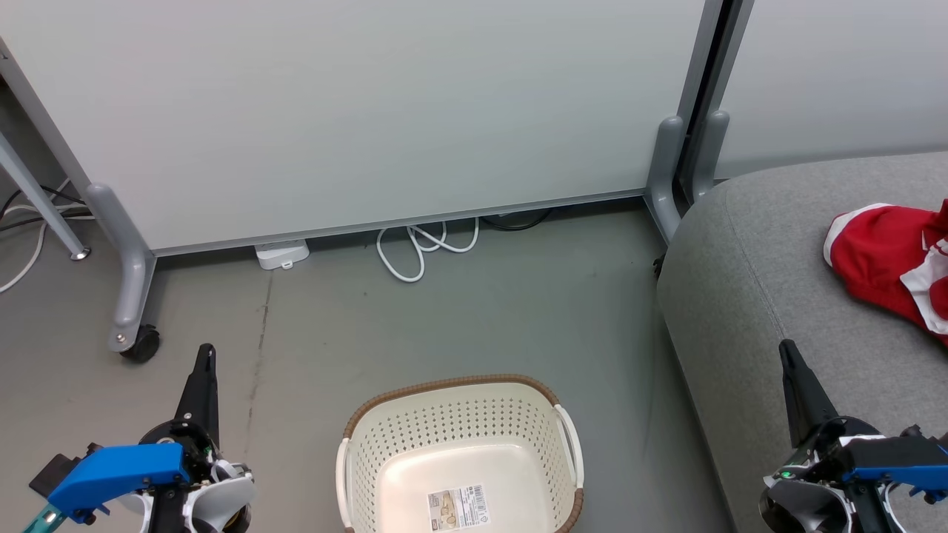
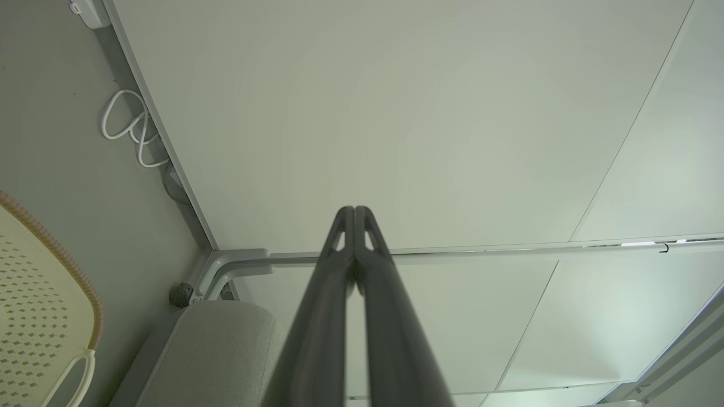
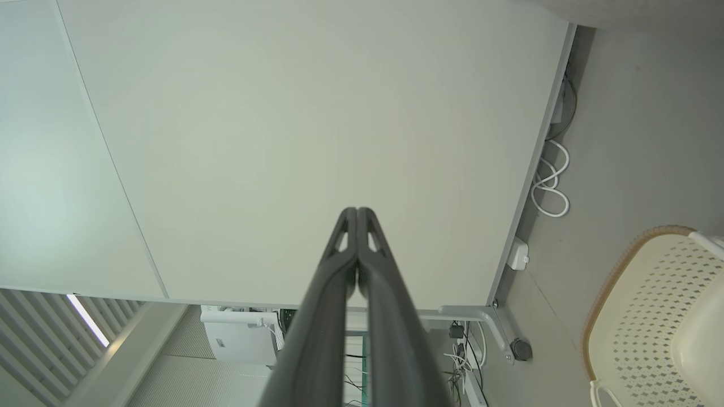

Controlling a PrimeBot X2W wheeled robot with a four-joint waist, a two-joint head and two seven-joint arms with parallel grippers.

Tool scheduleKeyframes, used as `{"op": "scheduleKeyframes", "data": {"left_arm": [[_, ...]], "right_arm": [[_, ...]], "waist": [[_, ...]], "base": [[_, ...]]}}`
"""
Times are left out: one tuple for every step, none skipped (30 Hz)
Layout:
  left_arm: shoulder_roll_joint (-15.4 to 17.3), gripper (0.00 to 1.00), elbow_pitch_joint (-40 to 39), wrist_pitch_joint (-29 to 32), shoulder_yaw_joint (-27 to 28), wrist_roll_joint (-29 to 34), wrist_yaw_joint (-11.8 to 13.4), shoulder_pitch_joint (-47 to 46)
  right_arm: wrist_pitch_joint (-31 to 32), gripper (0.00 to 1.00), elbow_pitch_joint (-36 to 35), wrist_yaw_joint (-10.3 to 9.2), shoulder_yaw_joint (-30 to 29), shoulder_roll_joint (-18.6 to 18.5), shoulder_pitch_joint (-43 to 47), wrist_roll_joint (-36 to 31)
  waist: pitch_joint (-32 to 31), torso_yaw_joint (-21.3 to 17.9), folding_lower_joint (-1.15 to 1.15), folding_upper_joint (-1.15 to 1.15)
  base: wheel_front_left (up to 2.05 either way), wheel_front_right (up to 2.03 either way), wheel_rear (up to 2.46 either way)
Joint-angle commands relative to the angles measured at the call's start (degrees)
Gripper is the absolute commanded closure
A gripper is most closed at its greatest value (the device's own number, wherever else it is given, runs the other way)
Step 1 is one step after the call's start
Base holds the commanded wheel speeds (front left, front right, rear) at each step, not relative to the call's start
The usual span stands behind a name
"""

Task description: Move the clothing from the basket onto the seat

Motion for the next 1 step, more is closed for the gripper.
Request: {"op": "scheduleKeyframes", "data": {"left_arm": [[0.1,1.0,-0.2,0.3,0.2,-0.1,-0.2,-0.6]], "right_arm": [[0.1,1.0,-0.2,0.02,-0.1,-0.2,-0.6,0.2]], "waist": [[0.0,0.0,0.0,0.0]], "base": [[0.0,0.0,0.0]]}}
